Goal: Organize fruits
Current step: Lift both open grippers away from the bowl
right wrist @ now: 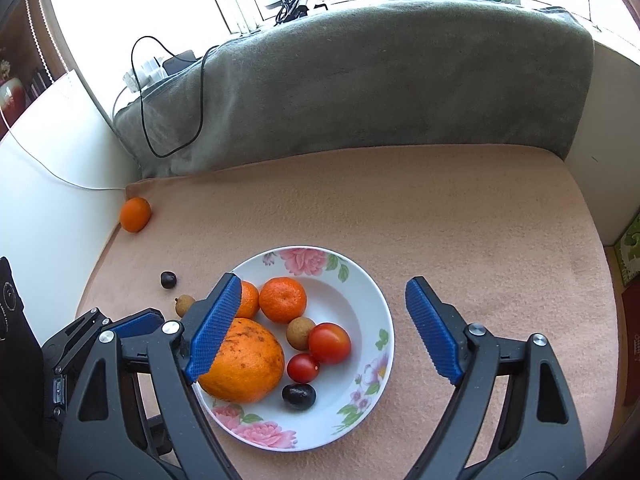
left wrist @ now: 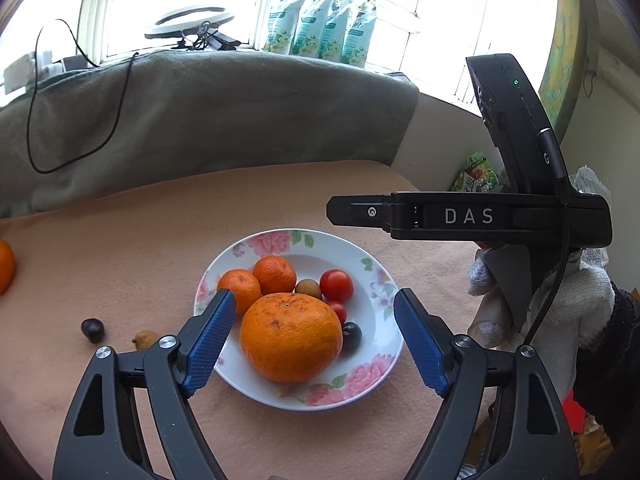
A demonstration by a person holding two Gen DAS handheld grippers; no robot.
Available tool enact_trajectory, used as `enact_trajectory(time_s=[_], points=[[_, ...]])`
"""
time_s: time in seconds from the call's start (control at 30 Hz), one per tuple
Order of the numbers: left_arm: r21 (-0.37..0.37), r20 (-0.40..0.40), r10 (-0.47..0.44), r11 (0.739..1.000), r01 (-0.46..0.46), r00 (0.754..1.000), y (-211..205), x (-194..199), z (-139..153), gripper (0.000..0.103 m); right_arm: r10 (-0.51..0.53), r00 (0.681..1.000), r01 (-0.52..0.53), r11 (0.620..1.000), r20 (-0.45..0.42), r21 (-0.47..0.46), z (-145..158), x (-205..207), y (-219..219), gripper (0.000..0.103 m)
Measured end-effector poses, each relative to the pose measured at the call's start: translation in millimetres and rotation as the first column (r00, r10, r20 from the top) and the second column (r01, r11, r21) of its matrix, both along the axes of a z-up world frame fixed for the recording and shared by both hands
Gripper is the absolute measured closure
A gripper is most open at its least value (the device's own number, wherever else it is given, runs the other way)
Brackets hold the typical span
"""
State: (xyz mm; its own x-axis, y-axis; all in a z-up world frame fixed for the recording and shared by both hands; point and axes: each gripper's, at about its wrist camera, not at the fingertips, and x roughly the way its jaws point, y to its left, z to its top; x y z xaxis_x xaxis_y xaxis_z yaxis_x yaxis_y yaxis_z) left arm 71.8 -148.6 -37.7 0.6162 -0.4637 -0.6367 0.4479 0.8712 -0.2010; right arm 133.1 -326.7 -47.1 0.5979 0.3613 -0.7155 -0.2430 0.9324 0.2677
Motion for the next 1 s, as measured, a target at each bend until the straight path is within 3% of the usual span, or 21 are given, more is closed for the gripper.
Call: enact_trajectory(time_s=[0.6, 1.0], points=[[-0.006, 0.025, 0.066, 0.998, -0.066, 0.998, 34, -2, 6, 0.022, -0.007, 0.998, 0.009, 1.000, 0.064, -0.026, 13, -6, 27, 0.016], [-0.005, 0.033, 0.148, 0.989, -0.148, 0.988, 78, -1, 4, 0.022, 0.017, 0.999, -0.016, 1.000, 0.044, -0.021, 19, 3, 57, 0.016]])
